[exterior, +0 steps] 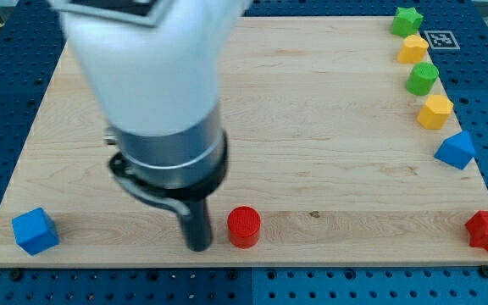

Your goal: Push the red circle towards the red star

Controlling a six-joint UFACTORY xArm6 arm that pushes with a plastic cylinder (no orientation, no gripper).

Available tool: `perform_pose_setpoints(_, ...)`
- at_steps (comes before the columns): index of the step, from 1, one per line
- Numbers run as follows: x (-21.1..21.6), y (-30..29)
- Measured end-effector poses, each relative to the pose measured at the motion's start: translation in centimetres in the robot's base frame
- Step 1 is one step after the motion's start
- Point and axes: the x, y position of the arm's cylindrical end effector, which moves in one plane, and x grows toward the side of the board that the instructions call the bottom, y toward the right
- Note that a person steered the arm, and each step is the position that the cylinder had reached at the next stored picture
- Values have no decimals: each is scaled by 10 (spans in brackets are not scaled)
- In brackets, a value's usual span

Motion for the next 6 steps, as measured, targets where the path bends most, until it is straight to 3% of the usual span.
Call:
perform_pose_setpoints(4, -13, 114)
perform_pose_setpoints(6, -44, 110)
